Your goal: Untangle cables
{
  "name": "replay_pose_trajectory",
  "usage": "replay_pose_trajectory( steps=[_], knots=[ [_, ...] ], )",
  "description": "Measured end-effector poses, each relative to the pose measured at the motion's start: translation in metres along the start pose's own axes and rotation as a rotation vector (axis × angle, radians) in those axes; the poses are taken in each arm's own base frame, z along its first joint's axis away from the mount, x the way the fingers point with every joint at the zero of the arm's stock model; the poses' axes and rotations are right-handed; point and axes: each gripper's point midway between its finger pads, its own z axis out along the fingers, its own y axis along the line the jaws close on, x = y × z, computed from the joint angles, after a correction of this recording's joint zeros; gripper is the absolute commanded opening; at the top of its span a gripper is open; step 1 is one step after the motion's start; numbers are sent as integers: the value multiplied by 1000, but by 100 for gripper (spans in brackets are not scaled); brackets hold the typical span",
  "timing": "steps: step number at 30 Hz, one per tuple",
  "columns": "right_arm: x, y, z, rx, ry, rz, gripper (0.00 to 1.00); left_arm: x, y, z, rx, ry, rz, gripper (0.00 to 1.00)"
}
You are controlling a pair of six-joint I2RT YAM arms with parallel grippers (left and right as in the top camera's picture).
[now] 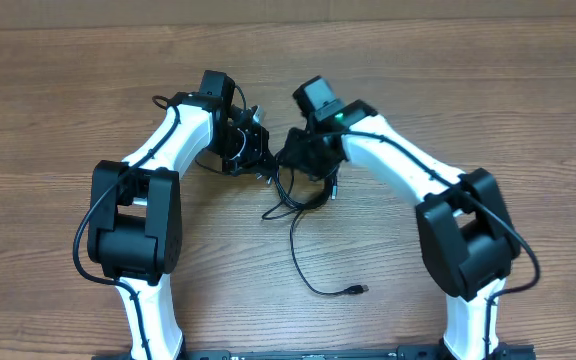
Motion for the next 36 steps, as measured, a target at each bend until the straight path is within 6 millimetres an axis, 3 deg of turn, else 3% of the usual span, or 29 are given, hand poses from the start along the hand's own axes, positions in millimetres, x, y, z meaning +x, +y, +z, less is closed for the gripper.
replay_pose_trajectory(
  steps=[4, 8, 12, 16, 20, 26, 31, 36],
  knots=[
    [17, 9, -22, -86, 94, -70, 51, 1, -1, 0, 9, 4, -37, 4],
    [54, 13, -40, -172, 269, -147, 55, 2, -2, 0, 12, 10, -89, 4],
    [84, 9, -51, -198, 399, -168, 56, 2, -2, 0, 13, 10, -114, 4],
    [94, 12, -53, -214, 435, -194, 56, 2, -2, 0, 13, 10, -139, 4],
    [108, 22, -42, -219, 442, -235, 56, 2, -2, 0, 14, 11, -151, 4],
    [129, 21, 1, -55, 369, -154, 58, 2, -2, 0, 14, 11, -156, 4],
    [124, 9, 28, 91, 208, -68, 59, 2, -2, 0, 14, 11, -159, 4],
    [99, 10, 45, 127, -3, -30, 57, 2, -4, 0, 21, 13, -159, 4]
  ],
)
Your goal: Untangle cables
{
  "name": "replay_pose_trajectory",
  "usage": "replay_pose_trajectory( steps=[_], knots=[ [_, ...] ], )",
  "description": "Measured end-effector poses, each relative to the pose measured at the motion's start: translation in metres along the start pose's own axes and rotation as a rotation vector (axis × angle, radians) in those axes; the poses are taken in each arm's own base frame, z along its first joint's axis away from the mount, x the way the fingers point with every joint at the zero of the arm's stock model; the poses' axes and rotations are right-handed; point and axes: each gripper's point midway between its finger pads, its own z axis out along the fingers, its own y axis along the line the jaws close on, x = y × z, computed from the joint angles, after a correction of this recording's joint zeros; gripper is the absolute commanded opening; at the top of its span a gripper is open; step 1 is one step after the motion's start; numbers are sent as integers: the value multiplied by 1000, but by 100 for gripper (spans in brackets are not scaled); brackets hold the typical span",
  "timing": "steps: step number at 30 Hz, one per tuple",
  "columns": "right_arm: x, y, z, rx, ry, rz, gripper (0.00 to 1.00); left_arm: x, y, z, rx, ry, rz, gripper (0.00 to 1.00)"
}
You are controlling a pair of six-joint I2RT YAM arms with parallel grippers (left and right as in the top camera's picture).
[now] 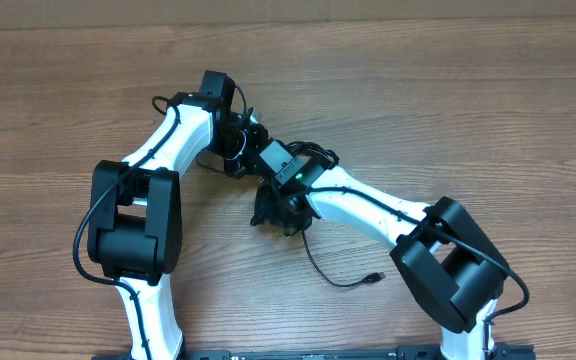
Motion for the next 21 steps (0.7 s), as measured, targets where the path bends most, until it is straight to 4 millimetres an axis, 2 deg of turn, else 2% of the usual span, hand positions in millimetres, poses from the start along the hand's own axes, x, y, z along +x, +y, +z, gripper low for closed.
replay_pose_trajectory(
  steps=[3, 12, 16, 21],
  knots=[
    [-14, 8, 0, -7, -94, 10, 54, 0, -1, 0, 4, 2, 0, 4],
    [-26, 5, -2, 47, -207, 32, 52, 1, -2, 0, 10, 5, 0, 4],
    [-36, 8, -12, 52, -282, 28, 52, 1, -2, 0, 10, 4, 0, 4],
    [-48, 19, -34, 11, -362, 25, 48, 1, -2, 0, 10, 5, 0, 4]
  ],
)
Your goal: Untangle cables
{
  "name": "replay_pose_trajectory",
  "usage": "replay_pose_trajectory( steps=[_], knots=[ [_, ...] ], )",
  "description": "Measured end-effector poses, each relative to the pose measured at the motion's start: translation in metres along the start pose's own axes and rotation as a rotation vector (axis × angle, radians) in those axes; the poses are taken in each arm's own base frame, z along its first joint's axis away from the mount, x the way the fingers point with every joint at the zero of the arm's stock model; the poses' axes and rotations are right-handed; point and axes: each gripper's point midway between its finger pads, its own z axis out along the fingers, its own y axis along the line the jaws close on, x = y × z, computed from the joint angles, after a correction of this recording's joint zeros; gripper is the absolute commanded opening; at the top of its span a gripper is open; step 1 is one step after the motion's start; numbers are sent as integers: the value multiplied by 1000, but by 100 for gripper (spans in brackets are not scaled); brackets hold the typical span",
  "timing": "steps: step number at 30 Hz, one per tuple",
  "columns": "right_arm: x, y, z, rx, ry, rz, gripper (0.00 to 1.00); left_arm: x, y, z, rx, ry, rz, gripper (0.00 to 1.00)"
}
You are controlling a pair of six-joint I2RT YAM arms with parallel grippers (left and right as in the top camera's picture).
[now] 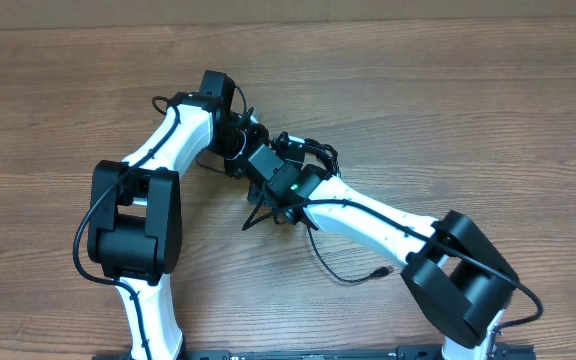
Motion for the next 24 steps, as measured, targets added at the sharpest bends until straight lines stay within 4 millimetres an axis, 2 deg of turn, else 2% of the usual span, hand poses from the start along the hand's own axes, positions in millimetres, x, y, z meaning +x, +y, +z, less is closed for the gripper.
replay_pose_trajectory(
  steps=[5, 8, 13, 18, 24],
  knots=[
    [-10, 3, -16, -13, -37, 3, 38, 0, 0, 0, 0, -1, 1, 4],
    [-13, -1, -19, 7, -54, 1, 37, 0, 0, 0, 1, -2, 2, 4],
    [-25, -28, -18, 105, -83, 15, 37, 0, -1, 0, 3, -1, 2, 4],
    [-51, -54, -16, 155, -109, 77, 38, 0, -1, 0, 4, -1, 2, 4],
    [-82, -96, -15, 229, -129, 169, 50, 0, -1, 0, 4, -1, 2, 4]
  ],
)
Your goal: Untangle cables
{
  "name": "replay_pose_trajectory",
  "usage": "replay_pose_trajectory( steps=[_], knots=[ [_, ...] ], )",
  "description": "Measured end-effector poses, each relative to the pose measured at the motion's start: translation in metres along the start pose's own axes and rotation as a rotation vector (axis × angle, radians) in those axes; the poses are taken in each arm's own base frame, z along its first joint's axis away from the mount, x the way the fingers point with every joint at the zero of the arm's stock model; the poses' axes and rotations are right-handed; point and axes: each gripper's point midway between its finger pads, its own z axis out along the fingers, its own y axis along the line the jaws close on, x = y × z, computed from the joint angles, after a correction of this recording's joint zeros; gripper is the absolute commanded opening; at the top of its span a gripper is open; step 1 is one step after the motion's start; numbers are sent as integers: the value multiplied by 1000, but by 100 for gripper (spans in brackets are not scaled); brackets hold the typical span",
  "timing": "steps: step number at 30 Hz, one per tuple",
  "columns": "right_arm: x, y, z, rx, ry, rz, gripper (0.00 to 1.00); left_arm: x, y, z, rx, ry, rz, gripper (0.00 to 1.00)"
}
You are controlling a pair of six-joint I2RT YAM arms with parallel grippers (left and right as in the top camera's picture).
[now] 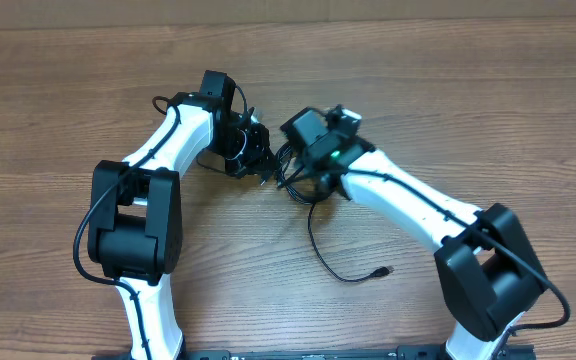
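A knot of thin black cables [286, 172] lies at mid-table between the two grippers. My left gripper [259, 158] points right into the knot's left side and looks shut on the strands there. Coming from the right, my right gripper [298, 182] sits under its wrist camera on the knot's lower right. Its fingers are mostly hidden, and it seems shut on a cable. One loose cable [316, 245] runs down from the knot, curves right and ends in a small plug [383, 271].
The wooden table [488, 110] carries nothing else. The left arm's dark base link [133, 225] stands at the lower left and the right arm's base link [493, 280] at the lower right. Both white forearms slant inward towards the knot.
My right gripper has moved up and to the right, from below the left gripper to just right of it. The knot's strands have bunched up there. The plug has barely shifted. The left arm has stayed put.
At first both grippers met at the knot, with loops hanging below and the plug further left. Then my right gripper was down and left of the knot, with the plug further right. It then stood close under the left gripper, and now is back beside the knot.
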Motion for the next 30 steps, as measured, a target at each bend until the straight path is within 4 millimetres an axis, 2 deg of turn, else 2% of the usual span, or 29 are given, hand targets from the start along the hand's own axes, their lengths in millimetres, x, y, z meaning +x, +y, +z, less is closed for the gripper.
replay_pose_trajectory(
  steps=[1, 4, 6, 10, 12, 13, 15, 17, 23, 25, 26, 30],
  knots=[
    [-4, -6, 2, 15, 2, 11, 51, 0, 0, 0, 0, 0, 0, 4],
    [-20, -31, 8, 69, 13, 57, 64, 0, 0, 0, 0, 0, 0, 4],
    [-25, -39, 12, 68, 44, 84, 66, 0, 0, 0, 0, 0, 0, 4],
    [-21, -36, 15, -14, 159, 80, 66, 0, 0, 0, 0, 0, 0, 4],
    [-10, -26, 13, -104, 263, 59, 65, 0, 0, 0, 0, 0, 0, 4],
    [-4, -20, 10, -153, 316, 51, 60, 0, 0, 0, 0, 0, 0, 4],
    [9, -7, 1, -256, 421, 40, 41, 0, 0, 0, 0, 0, 0, 4],
    [22, 6, -11, -349, 514, 28, 32, 0, 0, 0, 0, 0, 0, 4],
    [57, 26, -36, -422, 693, 70, 30, 0, 0, 0, 0, 0, 0, 4],
    [68, 30, -41, -402, 726, 97, 32, 0, 0, 0, 0, 0, 0, 4],
    [74, 32, -43, -383, 741, 118, 39, 0, 0, 0, 0, 0, 0, 4],
    [98, 38, -46, -283, 751, 197, 43, 0, 0, 0, 0, 0, 0, 4]
  ],
)
